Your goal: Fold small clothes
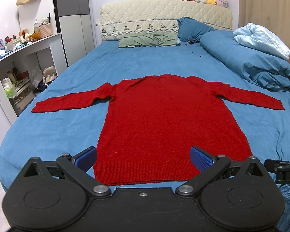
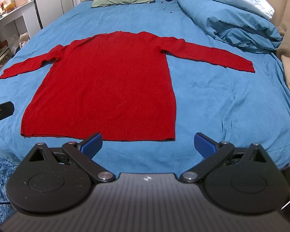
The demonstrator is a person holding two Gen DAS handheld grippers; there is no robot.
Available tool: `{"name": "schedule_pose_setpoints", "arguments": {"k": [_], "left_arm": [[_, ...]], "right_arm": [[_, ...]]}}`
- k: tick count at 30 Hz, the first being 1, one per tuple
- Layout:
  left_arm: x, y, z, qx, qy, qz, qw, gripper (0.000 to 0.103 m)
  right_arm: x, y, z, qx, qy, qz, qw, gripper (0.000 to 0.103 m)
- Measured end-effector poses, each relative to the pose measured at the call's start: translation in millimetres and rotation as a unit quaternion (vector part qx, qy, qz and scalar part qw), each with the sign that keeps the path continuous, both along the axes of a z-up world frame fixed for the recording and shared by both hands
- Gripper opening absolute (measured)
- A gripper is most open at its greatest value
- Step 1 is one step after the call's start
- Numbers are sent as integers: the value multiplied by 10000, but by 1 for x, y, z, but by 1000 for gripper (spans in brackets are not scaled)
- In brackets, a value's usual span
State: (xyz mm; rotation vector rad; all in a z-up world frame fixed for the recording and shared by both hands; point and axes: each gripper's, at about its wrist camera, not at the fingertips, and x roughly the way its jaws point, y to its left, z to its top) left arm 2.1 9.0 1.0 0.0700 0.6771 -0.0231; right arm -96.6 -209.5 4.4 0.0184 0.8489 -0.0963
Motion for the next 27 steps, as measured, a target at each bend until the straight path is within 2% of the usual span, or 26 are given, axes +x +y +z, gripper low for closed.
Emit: {"name": "schedule_pose_setpoints", "arguments": {"k": [27], "left_arm": [[3, 1, -1, -11, 21, 32, 10000, 103]], "right_arm": [[1, 1, 0, -3, 0, -2, 10000, 103]]}}
